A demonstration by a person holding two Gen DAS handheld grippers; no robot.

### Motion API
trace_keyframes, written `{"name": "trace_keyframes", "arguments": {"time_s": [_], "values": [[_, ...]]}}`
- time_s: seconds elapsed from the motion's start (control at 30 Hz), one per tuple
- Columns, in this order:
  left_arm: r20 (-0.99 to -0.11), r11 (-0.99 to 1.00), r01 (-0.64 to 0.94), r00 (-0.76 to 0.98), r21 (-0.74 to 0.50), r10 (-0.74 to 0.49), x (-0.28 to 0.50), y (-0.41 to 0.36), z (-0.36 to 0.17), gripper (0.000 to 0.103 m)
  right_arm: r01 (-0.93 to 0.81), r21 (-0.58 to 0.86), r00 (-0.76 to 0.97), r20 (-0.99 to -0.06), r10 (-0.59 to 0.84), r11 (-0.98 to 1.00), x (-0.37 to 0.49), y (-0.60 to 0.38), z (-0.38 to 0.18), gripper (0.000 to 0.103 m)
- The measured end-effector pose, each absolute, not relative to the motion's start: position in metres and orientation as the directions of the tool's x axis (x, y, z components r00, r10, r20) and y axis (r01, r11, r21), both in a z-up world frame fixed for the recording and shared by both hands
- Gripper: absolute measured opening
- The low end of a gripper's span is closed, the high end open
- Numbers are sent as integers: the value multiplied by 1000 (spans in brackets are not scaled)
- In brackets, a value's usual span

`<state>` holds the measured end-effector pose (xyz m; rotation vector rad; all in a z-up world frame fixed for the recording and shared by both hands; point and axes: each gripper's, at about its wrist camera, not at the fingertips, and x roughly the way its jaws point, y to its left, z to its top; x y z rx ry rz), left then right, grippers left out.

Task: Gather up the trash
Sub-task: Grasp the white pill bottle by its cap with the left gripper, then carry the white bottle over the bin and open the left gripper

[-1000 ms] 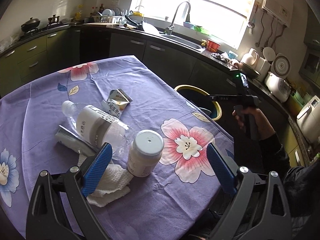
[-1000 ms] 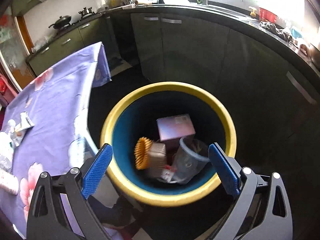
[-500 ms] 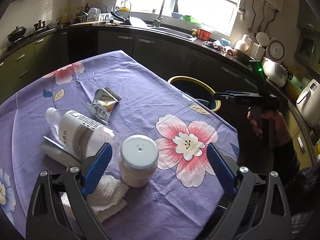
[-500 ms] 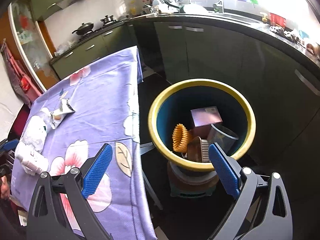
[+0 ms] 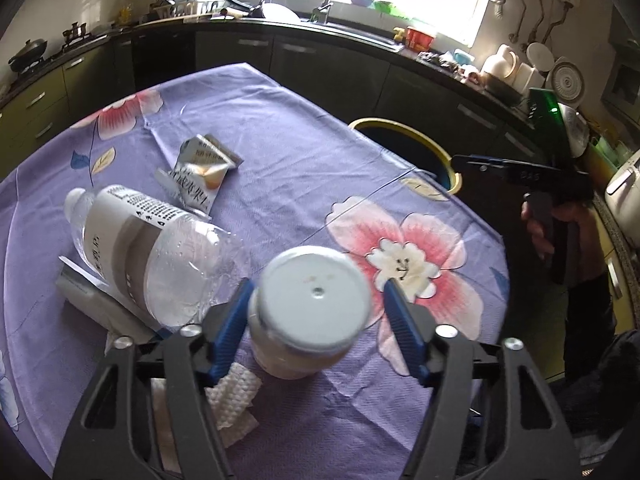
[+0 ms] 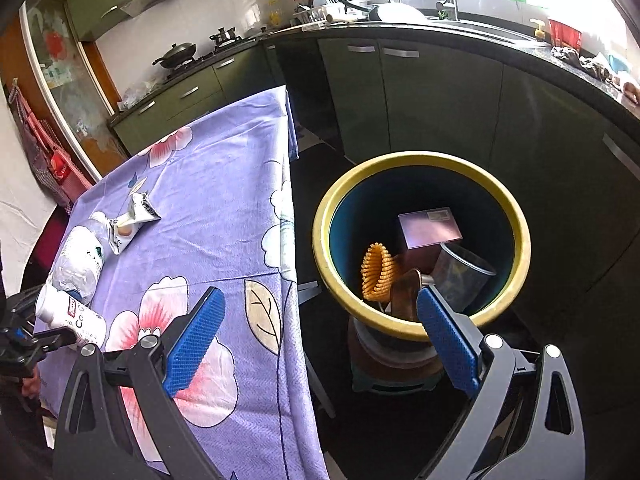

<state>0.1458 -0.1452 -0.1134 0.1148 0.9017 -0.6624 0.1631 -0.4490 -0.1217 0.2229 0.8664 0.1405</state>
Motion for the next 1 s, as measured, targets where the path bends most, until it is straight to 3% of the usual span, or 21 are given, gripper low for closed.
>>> {"name": "trace_keyframes", "arguments": {"time_s": [0.03, 0.57, 1.0], "values": [[-761, 800, 574, 435, -177, -480, 147, -145, -115, 48, -32, 252, 639, -739, 214, 967, 163, -449, -122, 95], [-744, 778, 607, 443, -163, -501, 150, -173, -86, 45, -18, 312, 690, -683, 238, 950, 146, -471, -115, 95], [-728, 686, 708, 382, -165, -569, 215, -294, -63, 45, 99, 363, 756, -633, 168, 927, 109, -536, -115, 95]]}}
